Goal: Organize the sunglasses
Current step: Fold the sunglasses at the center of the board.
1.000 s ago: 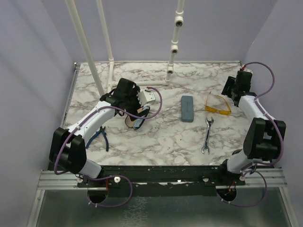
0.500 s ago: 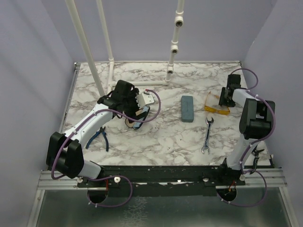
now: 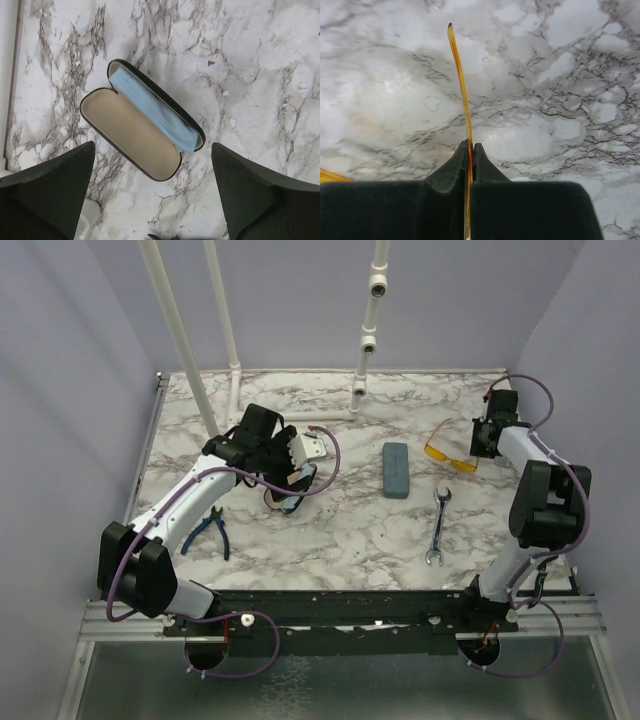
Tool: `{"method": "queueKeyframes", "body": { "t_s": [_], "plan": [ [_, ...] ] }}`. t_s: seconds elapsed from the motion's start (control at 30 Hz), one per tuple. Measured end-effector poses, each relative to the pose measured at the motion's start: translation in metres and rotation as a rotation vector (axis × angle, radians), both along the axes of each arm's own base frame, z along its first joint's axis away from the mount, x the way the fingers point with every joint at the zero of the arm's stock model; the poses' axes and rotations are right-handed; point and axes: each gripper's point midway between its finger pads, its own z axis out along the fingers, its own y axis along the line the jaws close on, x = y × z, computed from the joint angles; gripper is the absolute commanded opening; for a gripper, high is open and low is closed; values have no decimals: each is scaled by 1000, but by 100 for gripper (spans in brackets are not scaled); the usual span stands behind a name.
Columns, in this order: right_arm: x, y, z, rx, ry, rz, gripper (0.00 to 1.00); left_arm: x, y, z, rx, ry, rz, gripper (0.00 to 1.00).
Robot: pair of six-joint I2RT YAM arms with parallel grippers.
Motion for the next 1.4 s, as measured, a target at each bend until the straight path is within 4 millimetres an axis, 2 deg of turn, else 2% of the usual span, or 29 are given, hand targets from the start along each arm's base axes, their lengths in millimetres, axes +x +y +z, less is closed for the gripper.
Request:
{"method": "queueKeyframes", "body": {
  "t_s": [0.07, 0.13, 0.23, 0.37, 0.43, 0.47, 0.57, 0.63, 0.7, 0.77, 0.83, 0.9, 0.97, 1.07, 1.13, 1.2, 1.3, 1.4],
  "plan": [
    [4, 9, 25, 37, -66, 28, 1, -2, -5, 11, -31, 6, -14, 99],
    [7, 22, 58, 87, -162, 60, 0, -6, -12, 26, -73, 10, -30, 99],
    [5, 46, 124, 181, -359, 116, 0, -12, -18, 55, -128, 6, -53, 99],
    [-10, 88, 213, 315, -635, 223, 0, -28, -17, 105, -186, -34, -90, 99],
    [-21, 111, 250, 390, -751, 281, 0, -40, -15, 132, -210, -51, -111, 99],
    [-29, 129, 269, 439, -809, 327, 1, -47, -14, 152, -231, -65, -129, 99],
    [-54, 182, 313, 581, -919, 457, 1, -65, -15, 193, -302, -122, -170, 99],
    [-73, 213, 341, 675, -984, 541, 1, -87, -14, 219, -385, -166, -186, 99],
    [-93, 234, 369, 767, -1052, 602, 0, -109, -15, 244, -498, -235, -215, 99],
    [-112, 247, 390, 851, -1110, 640, 1, -130, -19, 265, -635, -295, -253, 99],
    [-129, 258, 408, 926, -1152, 676, 1, -145, -22, 284, -751, -360, -296, 99],
    [-144, 268, 424, 996, -1179, 710, 0, -149, -27, 302, -846, -416, -333, 99],
    [-155, 276, 435, 1052, -1196, 732, 0, -143, -35, 312, -912, -445, -363, 99],
    [-165, 294, 441, 1134, -1188, 756, 0, -135, -47, 315, -953, -446, -397, 98],
    [-164, 313, 438, 1183, -1158, 773, 1, -129, -54, 315, -963, -443, -415, 96],
    [-163, 335, 433, 1224, -1118, 796, 1, -129, -57, 318, -970, -454, -436, 89],
    [-153, 366, 412, 1251, -1034, 807, 1, -136, -57, 330, -985, -490, -473, 80],
    [-146, 388, 397, 1263, -973, 814, 0, -146, -54, 338, -998, -518, -505, 71]
  ]
}}
